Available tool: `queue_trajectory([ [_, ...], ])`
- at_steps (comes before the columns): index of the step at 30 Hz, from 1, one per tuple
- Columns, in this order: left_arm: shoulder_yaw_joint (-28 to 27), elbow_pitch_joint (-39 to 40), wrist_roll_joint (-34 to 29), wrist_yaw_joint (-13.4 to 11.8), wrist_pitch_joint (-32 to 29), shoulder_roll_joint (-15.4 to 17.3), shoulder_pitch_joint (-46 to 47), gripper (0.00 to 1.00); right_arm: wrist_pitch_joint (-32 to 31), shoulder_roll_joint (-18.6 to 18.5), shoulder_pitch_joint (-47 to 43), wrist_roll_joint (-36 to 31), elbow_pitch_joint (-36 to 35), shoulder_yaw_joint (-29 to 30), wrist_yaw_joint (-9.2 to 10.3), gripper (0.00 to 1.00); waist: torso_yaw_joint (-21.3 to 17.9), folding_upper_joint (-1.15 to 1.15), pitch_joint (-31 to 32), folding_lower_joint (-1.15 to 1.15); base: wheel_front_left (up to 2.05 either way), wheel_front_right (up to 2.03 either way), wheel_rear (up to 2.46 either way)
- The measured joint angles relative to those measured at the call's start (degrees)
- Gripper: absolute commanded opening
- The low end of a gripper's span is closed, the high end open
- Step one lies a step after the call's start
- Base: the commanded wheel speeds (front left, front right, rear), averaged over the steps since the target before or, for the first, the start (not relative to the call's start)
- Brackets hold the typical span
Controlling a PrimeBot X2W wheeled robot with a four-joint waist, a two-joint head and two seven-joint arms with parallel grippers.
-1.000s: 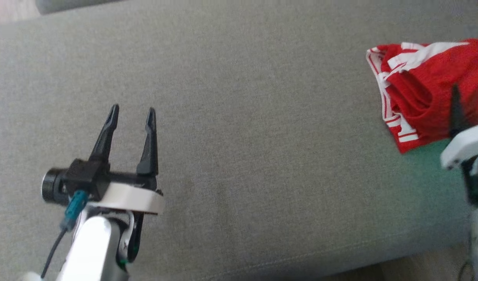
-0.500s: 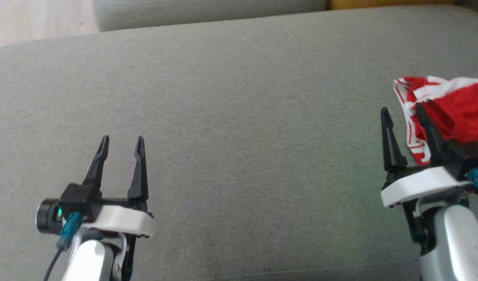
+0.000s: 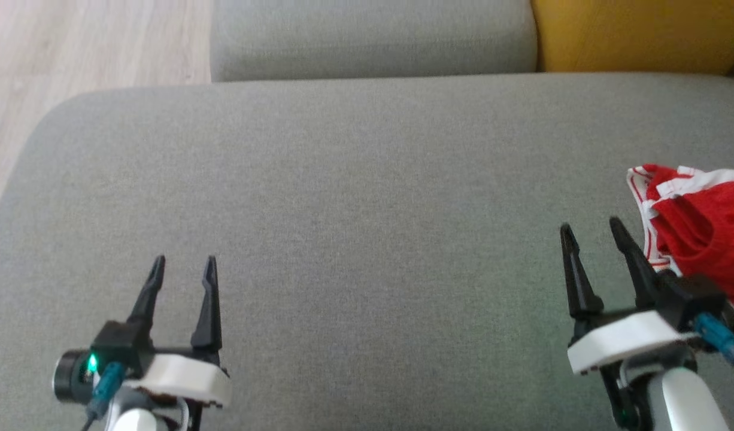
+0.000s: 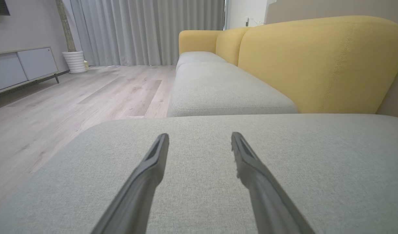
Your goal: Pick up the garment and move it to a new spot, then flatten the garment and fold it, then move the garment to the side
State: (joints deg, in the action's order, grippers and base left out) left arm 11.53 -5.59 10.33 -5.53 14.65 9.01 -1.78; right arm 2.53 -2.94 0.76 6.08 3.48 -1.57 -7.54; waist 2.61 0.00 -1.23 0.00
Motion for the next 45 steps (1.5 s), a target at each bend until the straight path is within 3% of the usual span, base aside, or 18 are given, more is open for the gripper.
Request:
queue_trajectory([
  [20, 1.53, -0.27, 0.29, -0.32, -1.03, 1.34, -2.78, 1.00, -1.56, 0.26, -6.19, 1.49, -2.55, 2.54, 0.00, 1.00, -0.54, 0.00, 3.40, 0.00, 0.00, 0.00, 0.00],
  [45, 2.48, -0.59, 0.25, -1.64, -1.53, 1.86, -2.77, 1.00, -2.05, 0.29, -6.09, 1.48, -2.74, 2.44, 0.00, 1.00, -0.59, 0.00, 3.07, 0.00, 0.00, 0.00, 0.00],
])
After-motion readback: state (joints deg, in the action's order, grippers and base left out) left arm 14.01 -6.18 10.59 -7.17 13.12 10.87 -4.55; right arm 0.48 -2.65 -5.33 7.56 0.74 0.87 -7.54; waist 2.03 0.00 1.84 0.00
